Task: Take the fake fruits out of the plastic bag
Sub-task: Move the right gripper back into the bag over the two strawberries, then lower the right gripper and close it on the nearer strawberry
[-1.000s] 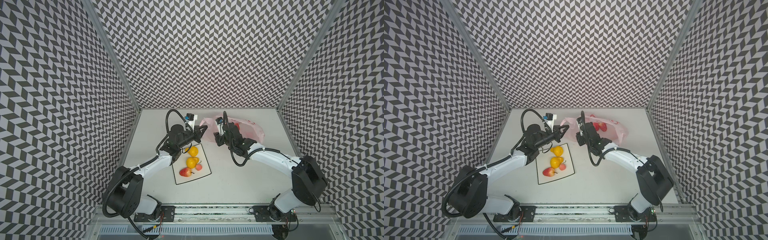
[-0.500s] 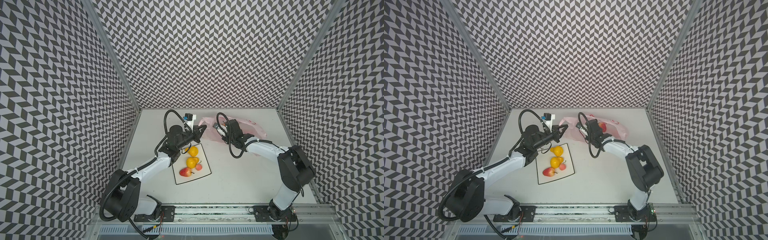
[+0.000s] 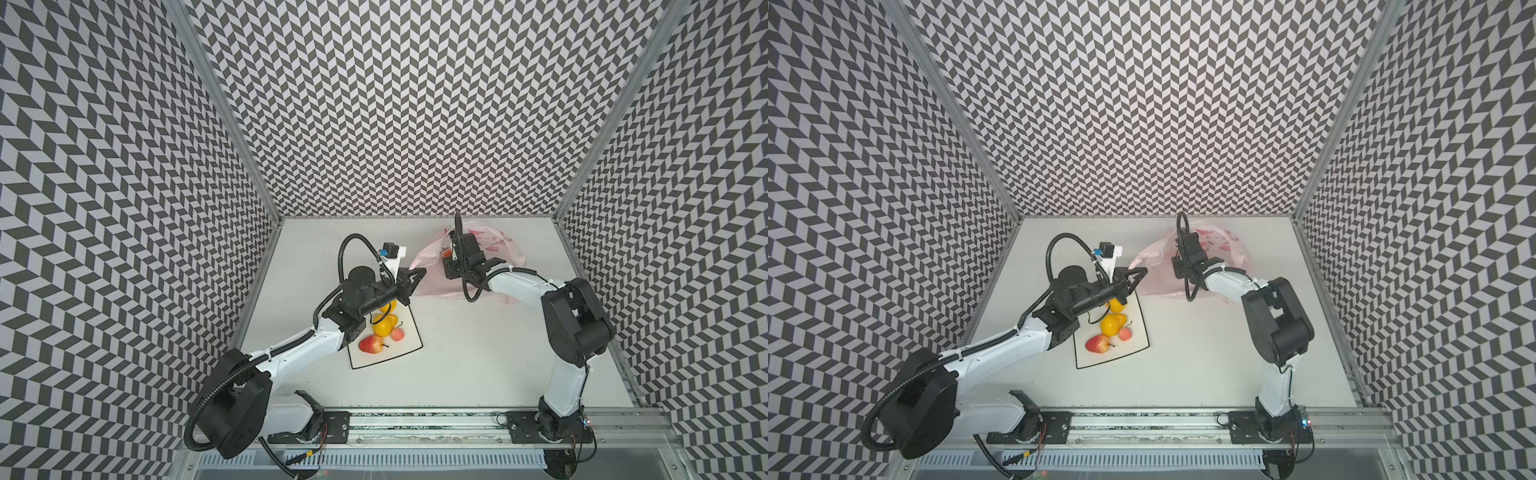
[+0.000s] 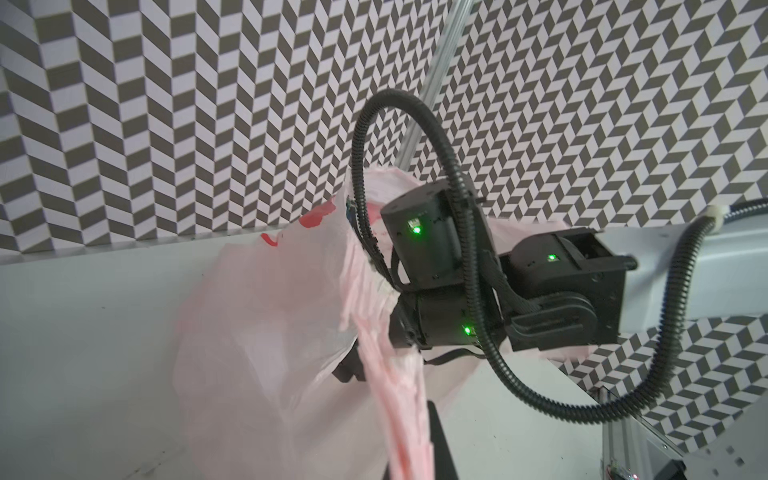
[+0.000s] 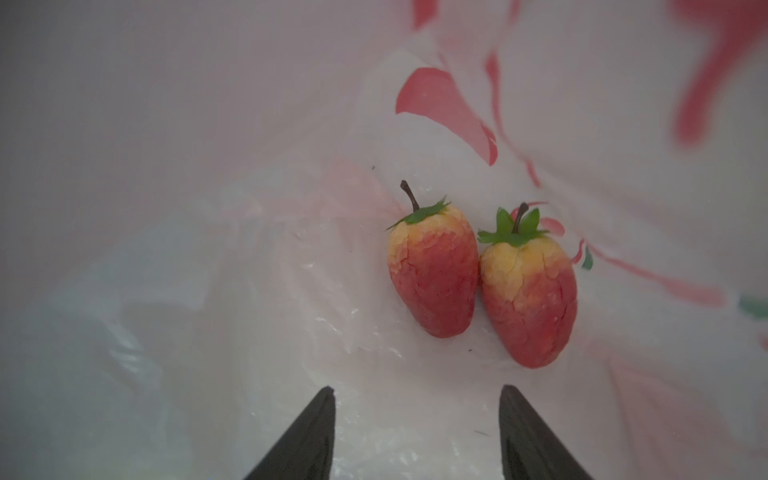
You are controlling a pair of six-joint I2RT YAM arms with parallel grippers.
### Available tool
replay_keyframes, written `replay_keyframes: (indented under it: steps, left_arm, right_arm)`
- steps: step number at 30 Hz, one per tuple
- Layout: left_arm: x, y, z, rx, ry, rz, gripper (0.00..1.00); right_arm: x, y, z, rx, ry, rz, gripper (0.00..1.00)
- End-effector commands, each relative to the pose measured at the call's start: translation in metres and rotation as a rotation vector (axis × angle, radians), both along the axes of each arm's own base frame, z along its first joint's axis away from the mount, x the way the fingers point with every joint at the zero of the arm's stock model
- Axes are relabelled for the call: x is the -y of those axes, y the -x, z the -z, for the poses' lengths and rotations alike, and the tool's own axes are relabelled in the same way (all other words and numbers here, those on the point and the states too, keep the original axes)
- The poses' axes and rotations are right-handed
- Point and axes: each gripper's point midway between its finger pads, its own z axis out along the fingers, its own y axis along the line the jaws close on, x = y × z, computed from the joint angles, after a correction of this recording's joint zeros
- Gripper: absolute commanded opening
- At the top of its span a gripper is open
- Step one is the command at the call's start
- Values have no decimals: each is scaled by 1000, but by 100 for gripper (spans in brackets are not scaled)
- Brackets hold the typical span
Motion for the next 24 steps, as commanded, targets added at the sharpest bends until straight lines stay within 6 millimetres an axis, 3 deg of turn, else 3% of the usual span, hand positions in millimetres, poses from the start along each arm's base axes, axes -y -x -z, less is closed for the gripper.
replay_keyframes:
  steps: [1, 8, 12, 24]
  left_arm:
    - [5, 12, -15, 42, 35, 9, 0]
    - [20, 31, -18, 17, 62, 53, 0]
    - [27, 37, -18, 18, 60, 76, 0]
    - [27, 45, -10, -2, 51, 83, 0]
  right_arm:
    - [-18, -13, -9, -6, -338, 210, 67]
    - [-10, -47, -13, 61, -447, 400, 75]
    - [-2, -55, 6, 30, -466, 498, 77]
    - [-13, -63, 55, -81, -472, 531, 85]
